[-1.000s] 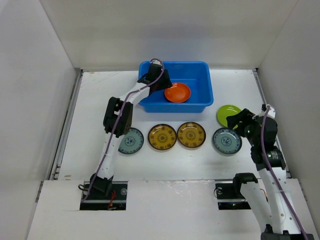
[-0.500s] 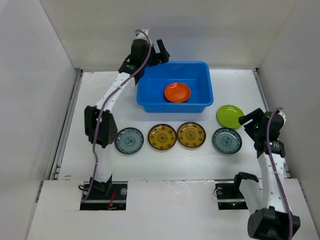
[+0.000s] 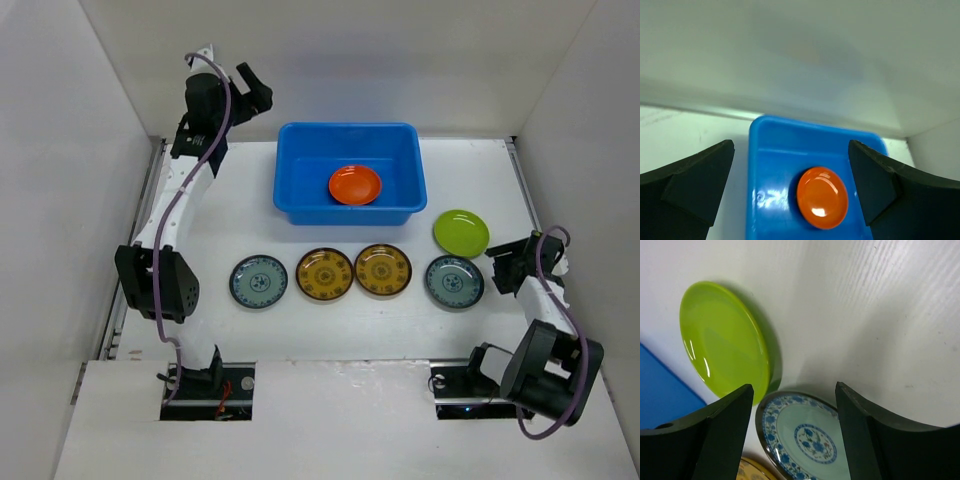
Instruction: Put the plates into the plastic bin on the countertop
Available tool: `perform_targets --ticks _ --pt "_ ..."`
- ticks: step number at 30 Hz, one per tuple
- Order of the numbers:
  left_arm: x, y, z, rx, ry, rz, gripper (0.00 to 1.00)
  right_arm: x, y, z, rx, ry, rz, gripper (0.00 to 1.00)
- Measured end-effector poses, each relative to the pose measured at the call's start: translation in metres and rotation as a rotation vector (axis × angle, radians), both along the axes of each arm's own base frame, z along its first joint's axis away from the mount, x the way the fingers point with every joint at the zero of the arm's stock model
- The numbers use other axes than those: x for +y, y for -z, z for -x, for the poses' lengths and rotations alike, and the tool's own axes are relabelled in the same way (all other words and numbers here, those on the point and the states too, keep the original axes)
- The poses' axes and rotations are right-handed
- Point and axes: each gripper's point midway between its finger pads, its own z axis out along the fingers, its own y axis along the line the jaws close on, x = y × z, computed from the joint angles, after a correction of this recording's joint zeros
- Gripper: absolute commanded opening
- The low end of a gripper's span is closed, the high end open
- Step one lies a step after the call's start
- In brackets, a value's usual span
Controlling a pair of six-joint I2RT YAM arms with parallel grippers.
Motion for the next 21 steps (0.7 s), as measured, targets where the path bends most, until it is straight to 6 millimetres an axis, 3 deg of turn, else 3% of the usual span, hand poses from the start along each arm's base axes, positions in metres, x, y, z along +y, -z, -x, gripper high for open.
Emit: perform_targets --ticks 2,5,13,21 --pt "0.005 0.024 0.0 0.059 -0.006 -0.001 1.0 -0.004 0.002 -0.006 -0.012 0.006 0.002 0.71" --pt "0.01 0.042 0.001 0.1 -0.012 0.004 1.0 -0.008 0.006 -0.014 -0.023 0.01 0.006 0.71" --pt "0.016 0.054 0.0 0.121 -0.025 0.027 1.0 -0.012 0.022 -0.036 -0.023 -0.011 -0.026 0.69" --pt "0.026 0.073 0.005 0.161 -0.04 0.028 1.0 -0.008 0.022 -0.071 -0.069 -0.067 -0.066 0.62"
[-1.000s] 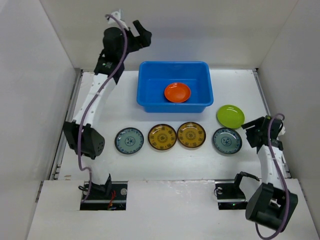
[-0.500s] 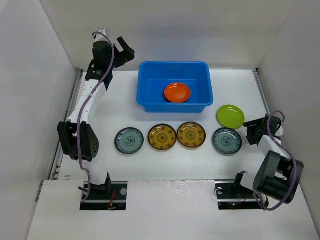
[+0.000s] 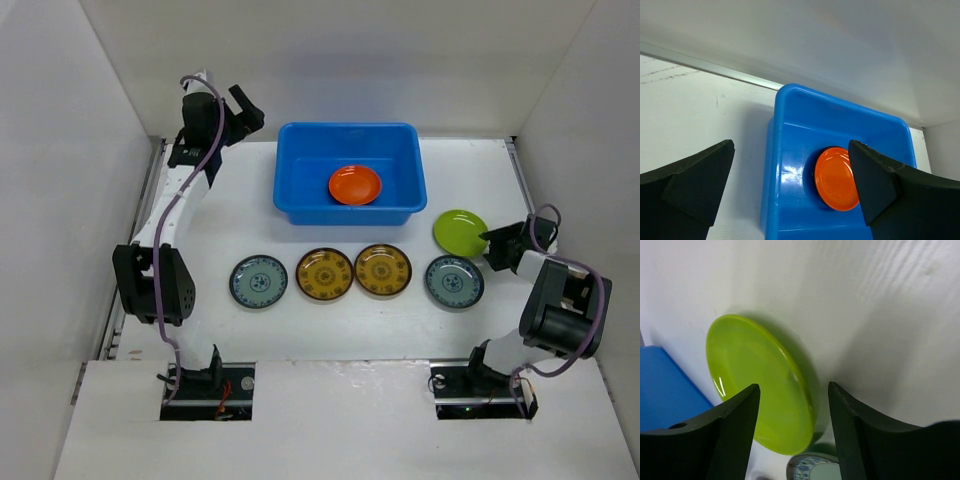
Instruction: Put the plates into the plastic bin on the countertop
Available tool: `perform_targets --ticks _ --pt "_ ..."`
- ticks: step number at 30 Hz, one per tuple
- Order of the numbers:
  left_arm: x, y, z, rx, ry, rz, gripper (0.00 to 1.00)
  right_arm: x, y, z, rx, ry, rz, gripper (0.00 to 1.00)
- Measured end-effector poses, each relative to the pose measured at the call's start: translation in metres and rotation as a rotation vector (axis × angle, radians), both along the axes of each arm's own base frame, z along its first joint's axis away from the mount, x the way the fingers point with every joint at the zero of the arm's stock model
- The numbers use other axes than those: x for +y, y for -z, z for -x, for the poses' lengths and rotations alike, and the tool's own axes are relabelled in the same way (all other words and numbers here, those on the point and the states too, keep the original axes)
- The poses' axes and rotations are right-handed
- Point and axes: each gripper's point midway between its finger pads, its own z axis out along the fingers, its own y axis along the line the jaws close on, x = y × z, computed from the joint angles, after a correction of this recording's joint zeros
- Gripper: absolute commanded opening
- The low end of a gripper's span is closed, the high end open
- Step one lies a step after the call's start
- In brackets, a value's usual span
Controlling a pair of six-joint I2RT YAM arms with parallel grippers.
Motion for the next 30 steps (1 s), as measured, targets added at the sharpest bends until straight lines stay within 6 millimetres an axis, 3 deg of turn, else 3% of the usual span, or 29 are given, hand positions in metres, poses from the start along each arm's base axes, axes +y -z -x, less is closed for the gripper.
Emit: perform_targets --ticks 5,10,13,22,26,30 --pt "0.021 0.002 0.008 0.007 -0.038 0.003 1.0 0.014 0.003 -0.015 -0.013 -0.044 -0.017 0.49" --pt "0.038 0.006 0.02 0.016 -0.074 0.012 1.0 0.022 0.012 -0.022 0.002 -0.07 -0.04 0.16" --pt "0.044 0.013 0.028 0.026 -0.094 0.027 1.0 0.023 0.015 -0.026 -0.001 -0.072 -0.055 0.02" --pt "0.051 0.055 0.064 0.107 -0.162 0.069 1.0 0.019 -0.002 -0.028 -0.018 -0.034 -0.039 0.0" --pt "0.058 0.075 0.097 0.142 -0.22 0.05 1.0 0.015 -0.052 -0.025 -0.088 -0.003 0.02 0.0" --pt "0.058 0.082 0.123 0.146 -0.241 0.037 1.0 0.016 -0.139 -0.045 -0.251 -0.003 0.115 0.0"
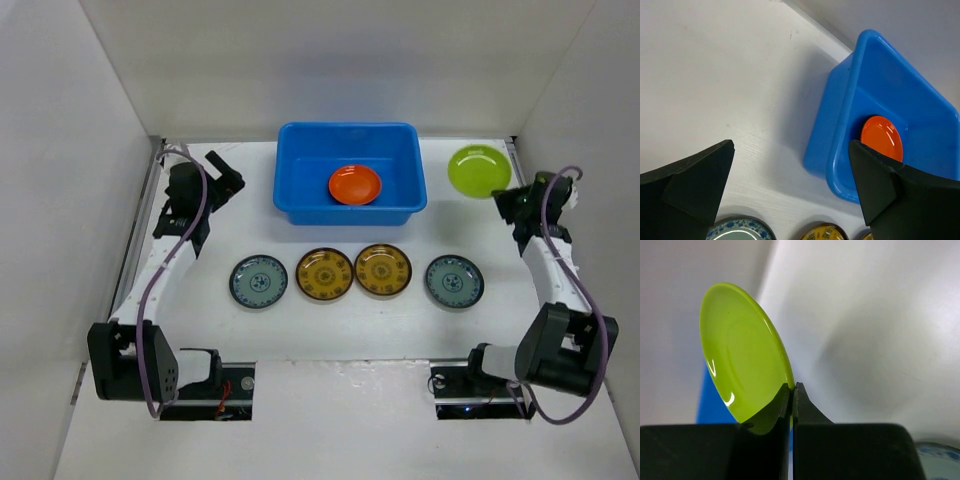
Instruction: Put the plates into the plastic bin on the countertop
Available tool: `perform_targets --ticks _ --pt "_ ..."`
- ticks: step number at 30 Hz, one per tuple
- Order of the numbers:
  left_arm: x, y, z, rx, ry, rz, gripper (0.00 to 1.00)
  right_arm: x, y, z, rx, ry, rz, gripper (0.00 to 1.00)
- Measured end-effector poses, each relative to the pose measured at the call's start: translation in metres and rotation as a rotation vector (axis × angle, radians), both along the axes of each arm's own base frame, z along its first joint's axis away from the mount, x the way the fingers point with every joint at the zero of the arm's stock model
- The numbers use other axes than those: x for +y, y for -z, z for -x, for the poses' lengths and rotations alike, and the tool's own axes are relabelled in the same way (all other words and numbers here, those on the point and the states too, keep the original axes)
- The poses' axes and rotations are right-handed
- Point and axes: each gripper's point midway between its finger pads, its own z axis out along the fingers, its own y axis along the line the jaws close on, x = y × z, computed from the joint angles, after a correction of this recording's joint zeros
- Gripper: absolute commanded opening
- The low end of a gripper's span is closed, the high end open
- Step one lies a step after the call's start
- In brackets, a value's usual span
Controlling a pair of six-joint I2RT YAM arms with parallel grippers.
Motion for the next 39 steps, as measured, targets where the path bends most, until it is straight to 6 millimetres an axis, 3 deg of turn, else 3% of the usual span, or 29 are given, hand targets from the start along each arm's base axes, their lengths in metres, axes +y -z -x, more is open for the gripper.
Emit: perform_targets --ticks 3,6,8,10,12,15,20,24,27,33,39 --pt "-0.002 0.008 0.016 0.018 0.001 -0.005 1.0 0.016 -0.069 -0.023 -0.126 -0.053 0.064 0.01" --pt "-0.003 0.02 0.032 0.048 -0.001 -0.008 1.0 0.055 -0.127 -0.05 -0.219 -0.172 0.122 0.01" --pt "-0.003 0.028 0.043 0.069 -0.001 -0.01 1.0 0.091 -0.151 -0.07 -0.256 -0.277 0.151 0.01" --pt "-0.003 0.036 0.055 0.095 -0.001 -0.013 1.0 0.124 -0.158 -0.087 -0.263 -0.369 0.17 0.01" --pt "-0.002 0.041 0.064 0.115 -0.005 -0.017 1.0 0.155 -0.145 -0.103 -0.234 -0.453 0.179 0.02" --pt "0.001 0.05 0.077 0.138 -0.013 -0.024 1.0 0.185 -0.098 -0.123 -0.128 -0.541 0.181 0.02" --pt "0.007 0.063 0.101 0.179 -0.036 -0.022 1.0 0.204 -0.007 -0.147 0.074 -0.609 0.168 0.03" --pt "0.011 0.069 0.114 0.198 -0.058 -0.013 1.0 0.213 0.039 -0.156 0.184 -0.646 0.175 0.05" --pt "0.014 0.073 0.121 0.213 -0.071 -0.007 1.0 0.227 0.049 -0.161 0.207 -0.681 0.197 0.05" --pt "0.017 0.079 0.128 0.244 -0.086 0.003 1.0 0.262 0.048 -0.16 0.202 -0.758 0.242 0.11" --pt "0.012 0.093 0.132 0.296 -0.074 0.032 1.0 0.273 0.061 -0.152 0.247 -0.793 0.317 0.17"
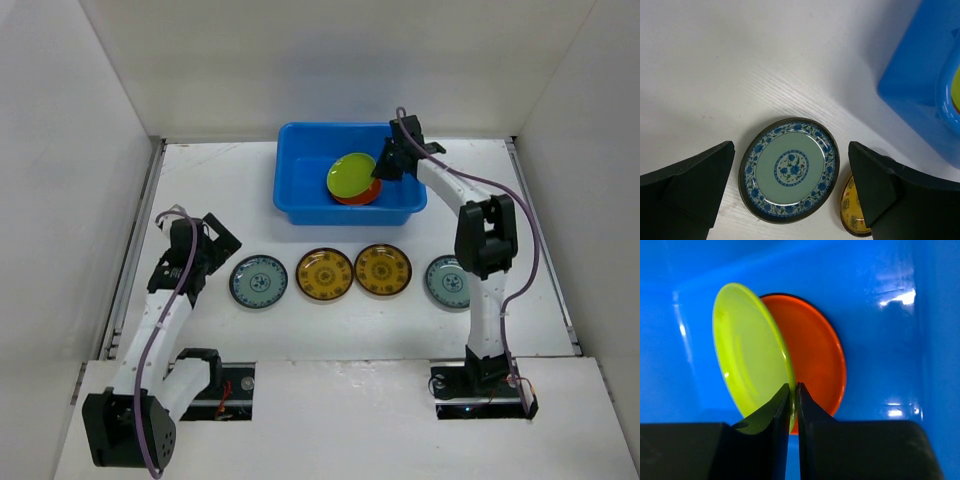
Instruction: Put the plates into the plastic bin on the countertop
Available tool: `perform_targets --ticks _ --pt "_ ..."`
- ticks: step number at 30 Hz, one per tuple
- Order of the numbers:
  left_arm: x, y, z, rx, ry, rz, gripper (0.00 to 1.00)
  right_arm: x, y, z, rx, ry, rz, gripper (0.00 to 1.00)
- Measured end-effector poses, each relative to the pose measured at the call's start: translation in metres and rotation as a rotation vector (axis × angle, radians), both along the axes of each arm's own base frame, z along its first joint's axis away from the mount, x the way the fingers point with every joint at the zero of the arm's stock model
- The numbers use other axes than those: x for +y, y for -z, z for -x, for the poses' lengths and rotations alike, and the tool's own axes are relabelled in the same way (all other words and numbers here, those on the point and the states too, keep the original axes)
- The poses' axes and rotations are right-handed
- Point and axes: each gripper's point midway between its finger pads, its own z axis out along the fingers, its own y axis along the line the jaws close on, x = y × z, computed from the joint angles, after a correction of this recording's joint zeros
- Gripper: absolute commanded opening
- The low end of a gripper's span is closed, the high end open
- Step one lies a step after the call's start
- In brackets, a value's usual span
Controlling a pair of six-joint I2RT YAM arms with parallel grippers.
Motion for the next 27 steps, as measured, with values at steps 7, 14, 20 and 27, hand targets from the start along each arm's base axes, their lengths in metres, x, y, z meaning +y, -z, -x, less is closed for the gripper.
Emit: perform_targets --ticks 7,14,20,27 --pt "-0.007 0.024 0.007 0.075 0.01 0.04 1.0 -0.014 0.01 -0.001 0.004 0.021 0.075 0.47" --pt "-0.012 0.034 0.008 0.112 0.021 0.067 1.0 -0.023 0.007 -0.003 -0.029 0.026 0.166 0.67" --pt "-0.018 0.044 0.01 0.147 0.035 0.105 0.99 -0.016 -0.037 0.01 -0.124 0.002 0.164 0.7" --pt "-0.022 0.071 0.034 0.228 0.026 0.136 0.97 -0.007 -0.118 0.034 -0.308 -0.019 0.087 0.7"
